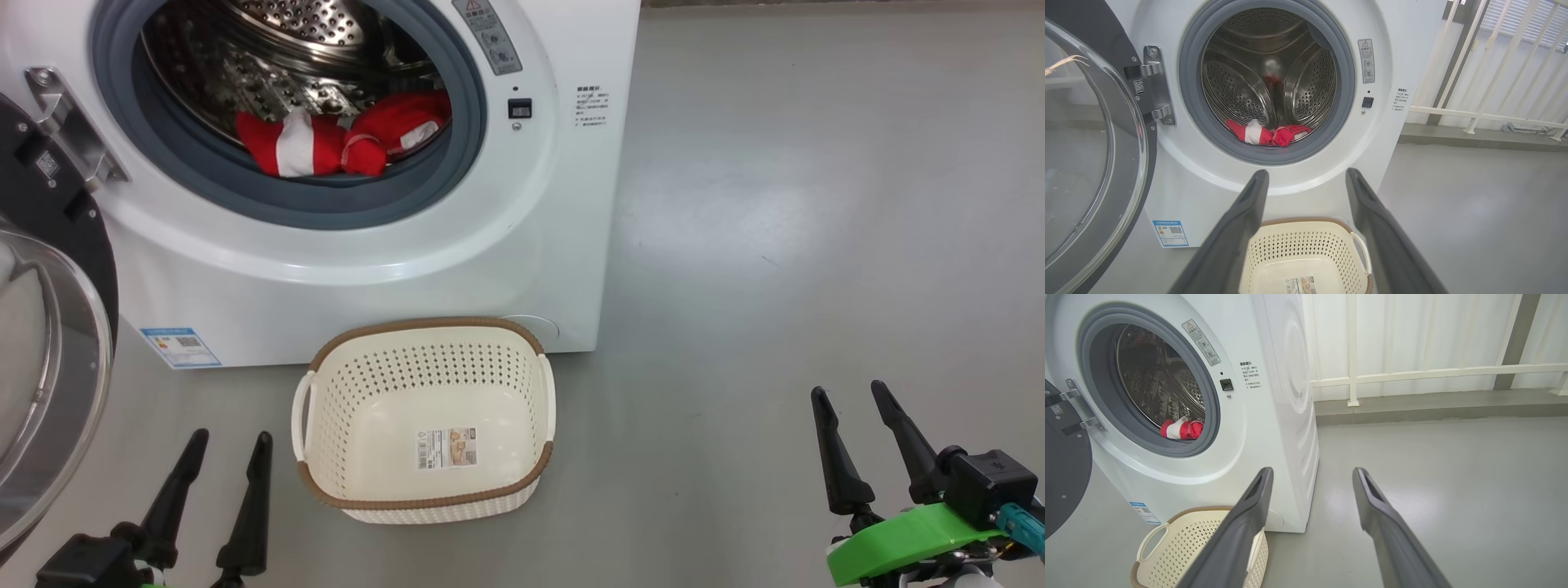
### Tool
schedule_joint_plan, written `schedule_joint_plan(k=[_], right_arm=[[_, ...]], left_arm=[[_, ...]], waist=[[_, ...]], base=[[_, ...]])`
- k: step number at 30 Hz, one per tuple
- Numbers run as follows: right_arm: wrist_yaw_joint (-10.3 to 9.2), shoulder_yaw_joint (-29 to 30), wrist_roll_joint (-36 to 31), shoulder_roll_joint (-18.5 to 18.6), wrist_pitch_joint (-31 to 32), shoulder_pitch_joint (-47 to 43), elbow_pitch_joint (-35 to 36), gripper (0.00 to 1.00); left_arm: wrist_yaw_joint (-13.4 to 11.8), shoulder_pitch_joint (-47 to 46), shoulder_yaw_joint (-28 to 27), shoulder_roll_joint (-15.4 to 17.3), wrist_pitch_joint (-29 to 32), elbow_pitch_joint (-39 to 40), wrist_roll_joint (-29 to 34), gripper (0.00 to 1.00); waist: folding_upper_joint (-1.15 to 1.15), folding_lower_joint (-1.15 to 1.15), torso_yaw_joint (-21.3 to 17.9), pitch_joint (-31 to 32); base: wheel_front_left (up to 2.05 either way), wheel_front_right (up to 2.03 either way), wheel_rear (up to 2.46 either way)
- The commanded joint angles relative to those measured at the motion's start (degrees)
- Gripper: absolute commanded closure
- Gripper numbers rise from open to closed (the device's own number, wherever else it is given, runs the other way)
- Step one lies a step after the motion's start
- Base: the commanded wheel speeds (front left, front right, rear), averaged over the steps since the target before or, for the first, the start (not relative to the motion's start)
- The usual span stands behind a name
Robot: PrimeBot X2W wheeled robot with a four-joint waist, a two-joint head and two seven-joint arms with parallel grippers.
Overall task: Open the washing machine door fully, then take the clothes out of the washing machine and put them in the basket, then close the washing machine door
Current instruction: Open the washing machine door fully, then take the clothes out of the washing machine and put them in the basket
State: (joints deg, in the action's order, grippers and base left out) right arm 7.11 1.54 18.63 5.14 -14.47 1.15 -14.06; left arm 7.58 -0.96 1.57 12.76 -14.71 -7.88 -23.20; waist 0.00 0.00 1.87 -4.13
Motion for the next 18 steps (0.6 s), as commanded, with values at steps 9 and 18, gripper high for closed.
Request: schedule_joint_plan(k=[9,18], right_arm=[[0.37,-0.86,0.56,0.65,-0.52,0.83,1.65,0.00],[0.37,-1.13,0.38,0.75,-0.52,1.09,1.72,0.00]], left_arm=[[-0.09,-0.81,-2.10,1.56,-0.29,1.50,-0.67,0.00],[-0.09,-1.34,-1.63,1.84,-0.29,0.73,-2.25,0.00]], waist=[[0.00,0.00,0.46,-0.15],[0.00,0.00,0.74,-0.55]], base=[[0.00,0.00,0.00],[0.20,-0.20,0.00]])
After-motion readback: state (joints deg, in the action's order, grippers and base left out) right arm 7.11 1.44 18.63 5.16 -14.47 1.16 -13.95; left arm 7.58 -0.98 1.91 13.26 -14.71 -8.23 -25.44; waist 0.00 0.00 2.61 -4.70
